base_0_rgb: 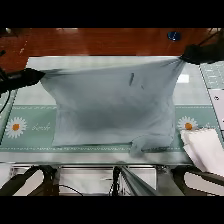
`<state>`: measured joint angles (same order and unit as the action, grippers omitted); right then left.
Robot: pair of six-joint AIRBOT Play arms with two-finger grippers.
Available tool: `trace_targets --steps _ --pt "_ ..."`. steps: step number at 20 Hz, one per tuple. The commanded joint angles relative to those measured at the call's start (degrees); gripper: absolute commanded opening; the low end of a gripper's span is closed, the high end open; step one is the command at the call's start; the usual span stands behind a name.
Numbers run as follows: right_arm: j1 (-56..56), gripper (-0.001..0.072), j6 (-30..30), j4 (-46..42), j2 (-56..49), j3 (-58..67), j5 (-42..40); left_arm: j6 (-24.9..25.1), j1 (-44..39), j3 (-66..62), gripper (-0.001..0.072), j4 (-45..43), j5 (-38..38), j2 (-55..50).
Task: Fold the shirts.
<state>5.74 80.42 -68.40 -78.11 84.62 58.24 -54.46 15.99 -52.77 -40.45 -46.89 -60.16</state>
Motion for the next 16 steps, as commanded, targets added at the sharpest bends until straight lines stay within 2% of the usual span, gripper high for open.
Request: trace_targets --steps 1,3,5,8,16 --pt "-3.9 0.0031 0.0 -5.6 -6.6 0.0 -12.4 7.6 -0.9 0.1 0.0027 1.1 12.5 -4.9" --pt "-4.7 0.0031 0.4 -5.5 -9.4 0.0 -18.8 10.5 -1.4 0.1 0.0027 1.5 21.1 -5.2" --pt "-5.2 0.0031 0.5 -4.3 -12.0 0.0 -24.0 10.5 -2.3 0.1 0.0027 1.5 26.0 -6.3" --pt "-5.8 0.0031 0.5 -3.7 -15.3 0.0 -25.9 10.5 -3.5 0.1 0.0027 1.5 26.5 -10.3" --pt "-8.8 0.0031 1.0 -3.4 -20.3 0.0 -22.6 10.5 -4.6 0.1 0.0027 1.4 26.3 -19.6"
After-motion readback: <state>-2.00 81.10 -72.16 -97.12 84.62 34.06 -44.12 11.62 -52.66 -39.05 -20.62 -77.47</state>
